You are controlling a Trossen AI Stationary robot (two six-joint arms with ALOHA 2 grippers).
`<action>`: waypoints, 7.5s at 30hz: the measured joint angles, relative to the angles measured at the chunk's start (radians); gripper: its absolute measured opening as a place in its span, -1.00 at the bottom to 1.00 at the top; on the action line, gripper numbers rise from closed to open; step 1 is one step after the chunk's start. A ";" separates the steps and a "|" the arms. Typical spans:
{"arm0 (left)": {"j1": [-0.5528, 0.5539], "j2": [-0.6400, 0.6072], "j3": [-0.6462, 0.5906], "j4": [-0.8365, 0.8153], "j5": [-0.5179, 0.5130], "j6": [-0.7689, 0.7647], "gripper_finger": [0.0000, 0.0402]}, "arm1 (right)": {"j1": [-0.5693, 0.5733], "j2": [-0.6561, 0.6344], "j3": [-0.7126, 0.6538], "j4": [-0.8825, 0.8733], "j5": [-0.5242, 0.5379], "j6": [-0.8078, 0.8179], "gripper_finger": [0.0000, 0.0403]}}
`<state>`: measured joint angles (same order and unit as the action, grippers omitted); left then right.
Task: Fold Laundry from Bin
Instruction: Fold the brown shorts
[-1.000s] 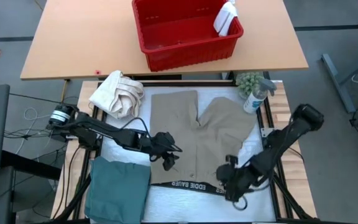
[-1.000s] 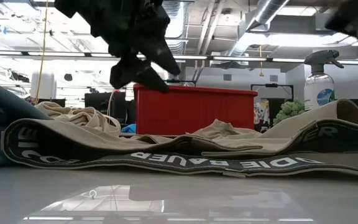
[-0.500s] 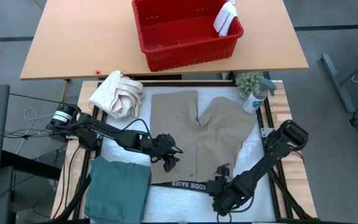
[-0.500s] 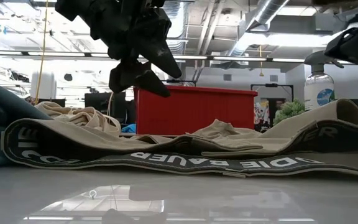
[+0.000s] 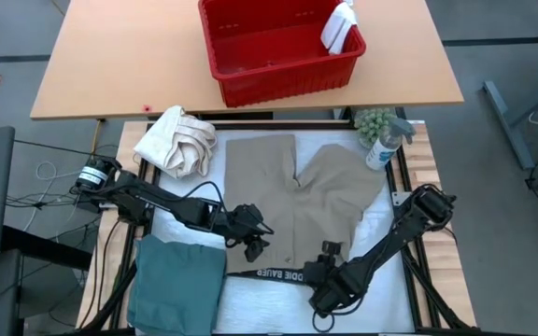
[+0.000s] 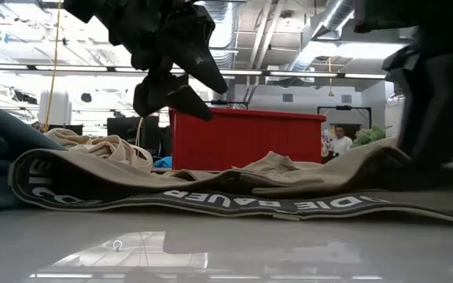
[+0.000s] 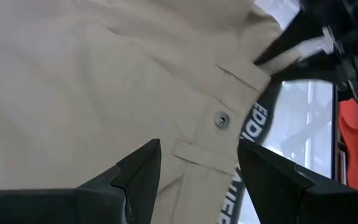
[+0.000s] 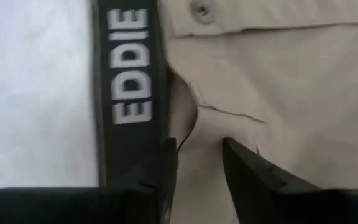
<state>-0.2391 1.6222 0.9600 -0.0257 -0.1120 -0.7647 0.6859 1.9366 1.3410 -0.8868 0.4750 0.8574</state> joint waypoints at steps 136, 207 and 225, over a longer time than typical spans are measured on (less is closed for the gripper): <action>-0.524 -0.025 0.179 -0.407 -0.253 0.286 -0.97 | -0.285 0.197 0.451 -0.078 -0.654 -0.952 -0.92; -0.289 0.373 0.306 -0.206 -0.158 0.405 -1.00 | -0.392 -0.008 0.451 -0.077 -0.472 -0.819 -0.92; -0.276 0.422 0.325 -0.279 -0.144 0.363 -1.00 | -0.285 -0.001 0.406 0.087 -0.666 -0.586 -0.92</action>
<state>-0.5156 2.0440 1.2854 -0.3049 -0.2562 -0.4014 0.4012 1.9357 1.7474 -0.7999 -0.1906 0.2710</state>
